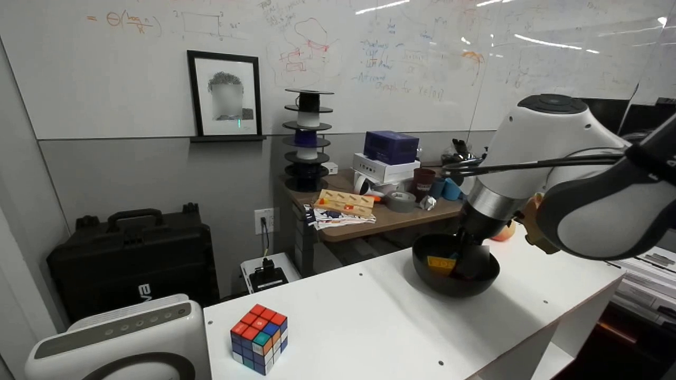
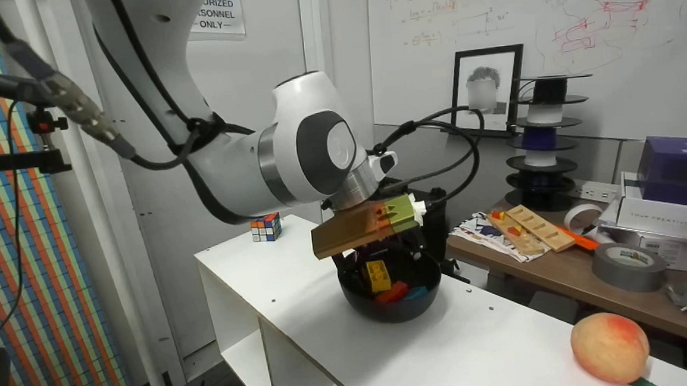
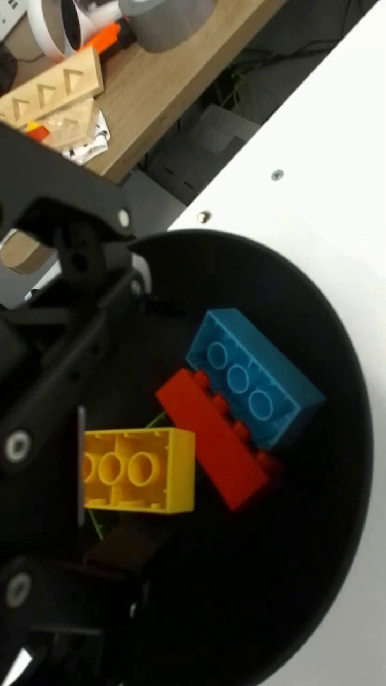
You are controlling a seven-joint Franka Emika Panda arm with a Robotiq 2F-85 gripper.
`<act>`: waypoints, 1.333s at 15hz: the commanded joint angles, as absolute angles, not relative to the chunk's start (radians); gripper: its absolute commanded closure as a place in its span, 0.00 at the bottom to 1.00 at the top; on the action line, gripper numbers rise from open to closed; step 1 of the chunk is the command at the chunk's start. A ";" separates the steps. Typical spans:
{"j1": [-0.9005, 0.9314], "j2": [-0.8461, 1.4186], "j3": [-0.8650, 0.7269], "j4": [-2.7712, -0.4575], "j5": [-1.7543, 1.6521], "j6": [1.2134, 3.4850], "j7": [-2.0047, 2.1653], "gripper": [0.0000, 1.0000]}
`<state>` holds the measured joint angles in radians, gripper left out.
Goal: Pick up the green, yellow, blue and red objects and put them in the bowl
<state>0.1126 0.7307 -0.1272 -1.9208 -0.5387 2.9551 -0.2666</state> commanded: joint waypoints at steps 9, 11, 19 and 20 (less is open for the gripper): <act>0.668 0.491 -0.685 -2.365 -0.610 3.369 0.037 0.00; 0.807 0.521 -0.826 -2.396 -0.525 3.473 0.090 0.00; 0.882 0.537 -0.783 -2.458 -0.160 3.556 -0.172 0.00; 0.864 0.537 -0.773 -2.453 -0.160 3.555 -0.180 0.00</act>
<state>0.9152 0.5694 -0.8492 -2.4456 -0.2755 3.5629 -0.0511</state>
